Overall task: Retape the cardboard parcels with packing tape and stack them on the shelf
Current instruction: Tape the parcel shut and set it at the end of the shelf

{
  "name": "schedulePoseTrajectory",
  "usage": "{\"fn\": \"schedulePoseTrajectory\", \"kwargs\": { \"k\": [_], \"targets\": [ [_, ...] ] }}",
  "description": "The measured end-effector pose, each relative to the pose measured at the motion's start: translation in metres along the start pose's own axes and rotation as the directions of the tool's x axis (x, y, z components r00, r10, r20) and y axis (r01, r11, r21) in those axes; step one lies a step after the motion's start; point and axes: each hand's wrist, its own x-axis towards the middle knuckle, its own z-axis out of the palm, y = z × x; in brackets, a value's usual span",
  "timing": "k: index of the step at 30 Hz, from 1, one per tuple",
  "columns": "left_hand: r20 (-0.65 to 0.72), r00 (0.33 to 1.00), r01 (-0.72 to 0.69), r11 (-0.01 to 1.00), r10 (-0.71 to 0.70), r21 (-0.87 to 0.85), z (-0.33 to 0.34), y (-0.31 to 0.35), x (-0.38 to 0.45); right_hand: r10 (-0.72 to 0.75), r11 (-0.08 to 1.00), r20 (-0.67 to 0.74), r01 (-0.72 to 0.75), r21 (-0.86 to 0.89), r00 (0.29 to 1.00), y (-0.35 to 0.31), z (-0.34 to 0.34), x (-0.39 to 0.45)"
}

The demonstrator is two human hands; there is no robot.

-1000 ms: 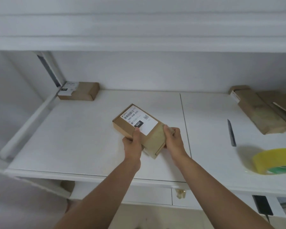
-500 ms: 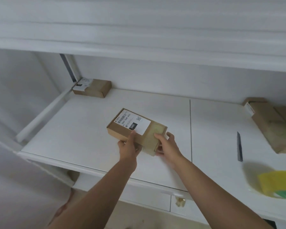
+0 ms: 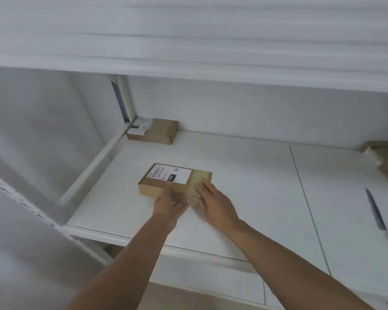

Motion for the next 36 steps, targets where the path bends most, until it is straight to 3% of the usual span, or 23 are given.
{"fn": "schedulePoseTrajectory", "kwargs": {
  "k": [3, 7, 12, 17, 21, 22, 30, 36],
  "targets": [
    [0.069, 0.997, 0.030, 0.997, -0.035, 0.075, -0.033, 0.038, 0.017, 0.036, 0.999, 0.007, -0.036, -0.023, 0.999, -0.030, 0.019, 0.024],
    [0.068, 0.993, 0.063, 0.930, -0.094, 0.362, -0.064, 0.068, 0.035, 0.093, 0.995, -0.027, -0.094, -0.039, 0.995, -0.054, 0.039, 0.048],
    [0.066, 0.986, -0.162, 0.811, 0.151, 0.563, -0.092, 0.085, 0.058, 0.151, 0.983, -0.024, -0.153, -0.101, 0.988, -0.073, 0.050, 0.084],
    [0.155, 0.938, -0.317, 0.583, 0.310, 0.748, -0.118, 0.107, 0.077, 0.141, 0.983, -0.055, -0.146, -0.109, 0.988, -0.085, 0.065, 0.124],
    [0.297, 0.886, -0.413, 0.313, 0.357, 0.855, -0.121, 0.124, 0.095, 0.167, 0.972, -0.082, -0.178, -0.154, 0.983, -0.092, 0.070, 0.148],
    [0.317, 0.885, -0.423, 0.300, 0.342, 0.855, -0.119, 0.128, 0.099, 0.172, 0.967, -0.080, -0.184, -0.177, 0.982, -0.094, 0.071, 0.154],
    [0.385, 0.903, -0.426, 0.491, 0.188, 0.760, -0.097, 0.156, 0.130, 0.195, 0.963, 0.048, -0.182, -0.198, 0.980, -0.106, 0.072, 0.191],
    [0.394, 0.910, -0.404, 0.500, 0.132, 0.766, -0.087, 0.161, 0.149, 0.213, 0.968, 0.095, -0.196, -0.158, 0.972, -0.110, 0.072, 0.201]
  ]
}}
